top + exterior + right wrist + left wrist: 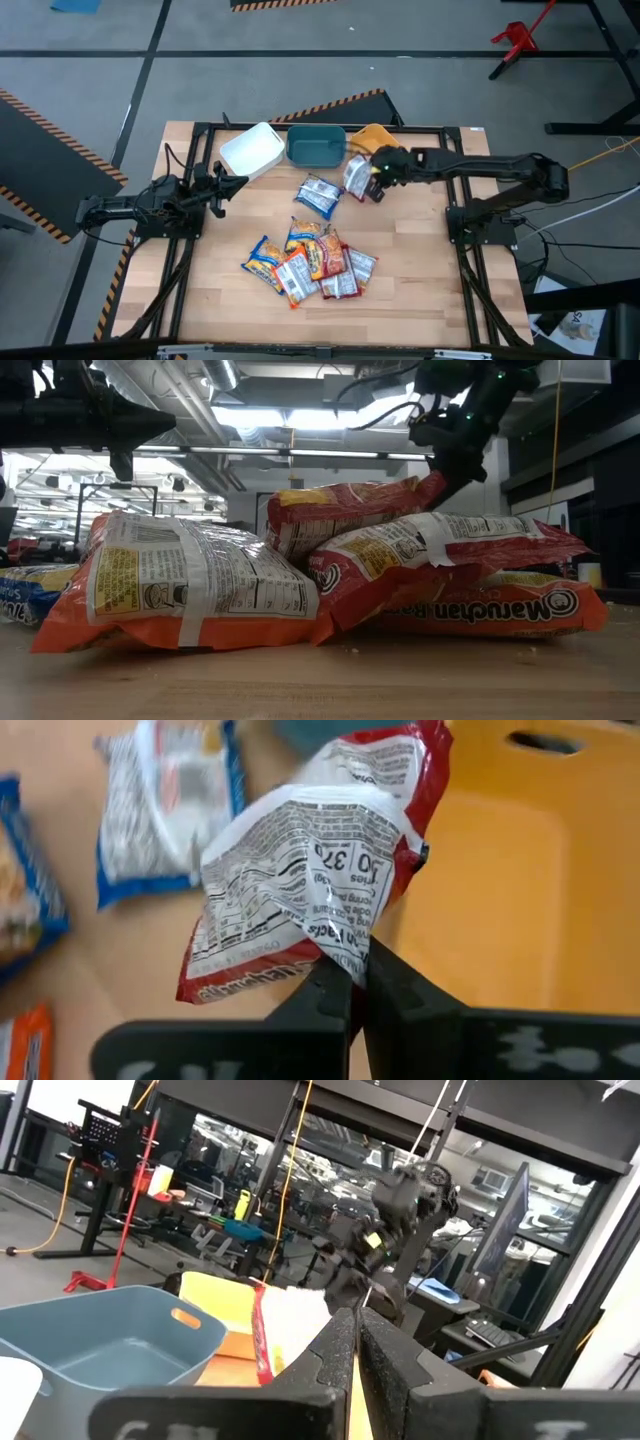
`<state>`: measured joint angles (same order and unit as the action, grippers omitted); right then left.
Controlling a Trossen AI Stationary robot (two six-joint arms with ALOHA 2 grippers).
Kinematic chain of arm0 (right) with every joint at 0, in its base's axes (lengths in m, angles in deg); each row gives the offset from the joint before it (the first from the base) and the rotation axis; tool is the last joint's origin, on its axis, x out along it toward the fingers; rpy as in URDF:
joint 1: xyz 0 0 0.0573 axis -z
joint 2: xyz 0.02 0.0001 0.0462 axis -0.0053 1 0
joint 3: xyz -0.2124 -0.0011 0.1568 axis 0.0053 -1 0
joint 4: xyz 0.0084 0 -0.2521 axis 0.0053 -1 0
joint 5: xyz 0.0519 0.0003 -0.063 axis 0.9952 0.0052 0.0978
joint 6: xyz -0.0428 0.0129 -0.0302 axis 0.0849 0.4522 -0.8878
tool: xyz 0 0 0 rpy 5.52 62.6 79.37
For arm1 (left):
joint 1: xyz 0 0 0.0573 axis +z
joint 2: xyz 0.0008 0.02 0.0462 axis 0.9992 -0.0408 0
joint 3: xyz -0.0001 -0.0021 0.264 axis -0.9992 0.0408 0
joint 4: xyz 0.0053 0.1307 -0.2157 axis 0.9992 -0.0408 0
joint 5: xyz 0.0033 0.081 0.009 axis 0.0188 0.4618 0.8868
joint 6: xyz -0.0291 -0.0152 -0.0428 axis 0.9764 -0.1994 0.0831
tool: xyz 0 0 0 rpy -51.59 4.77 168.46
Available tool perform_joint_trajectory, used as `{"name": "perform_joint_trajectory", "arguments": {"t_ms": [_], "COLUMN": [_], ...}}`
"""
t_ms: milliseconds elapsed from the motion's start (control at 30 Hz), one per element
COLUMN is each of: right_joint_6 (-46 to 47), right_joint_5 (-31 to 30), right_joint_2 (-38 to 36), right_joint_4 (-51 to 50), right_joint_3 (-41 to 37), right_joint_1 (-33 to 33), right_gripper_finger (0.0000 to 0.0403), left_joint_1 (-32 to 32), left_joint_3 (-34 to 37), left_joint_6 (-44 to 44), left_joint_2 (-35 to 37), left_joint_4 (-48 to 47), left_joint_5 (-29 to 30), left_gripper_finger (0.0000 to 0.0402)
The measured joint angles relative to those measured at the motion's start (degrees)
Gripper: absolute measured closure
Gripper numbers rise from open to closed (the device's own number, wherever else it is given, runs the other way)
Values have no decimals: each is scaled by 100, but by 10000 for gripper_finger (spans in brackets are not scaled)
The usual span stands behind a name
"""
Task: Sort Maruchan noodles
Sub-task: Put the top red noodle pack into the yellow bin
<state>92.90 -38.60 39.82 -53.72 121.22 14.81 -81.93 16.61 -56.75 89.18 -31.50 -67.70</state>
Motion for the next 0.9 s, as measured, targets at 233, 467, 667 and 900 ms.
{"name": "perform_joint_trajectory", "arguments": {"t_ms": [233, 467, 667, 900], "right_joint_6": [307, 464, 903, 1478], "right_joint_5": [-677, -1361, -1911, -2431], "right_joint_2": [-458, -531, -370, -45], "right_joint_4": [-84, 125, 217, 570], "right_joint_3": [4, 4, -37, -341], "right_joint_1": [529, 881, 1045, 1027], "right_gripper_finger": [403, 403, 403, 403], "left_joint_1": [0, -2, -1, -2], "left_joint_3": [0, 0, 0, 0], "left_joint_6": [0, -4, -4, -4], "left_joint_2": [0, 0, 0, 0], "left_joint_4": [-2, -5, -17, -21], "left_joint_5": [62, 90, 101, 144], "left_gripper_finger": [390, 390, 390, 390]}}
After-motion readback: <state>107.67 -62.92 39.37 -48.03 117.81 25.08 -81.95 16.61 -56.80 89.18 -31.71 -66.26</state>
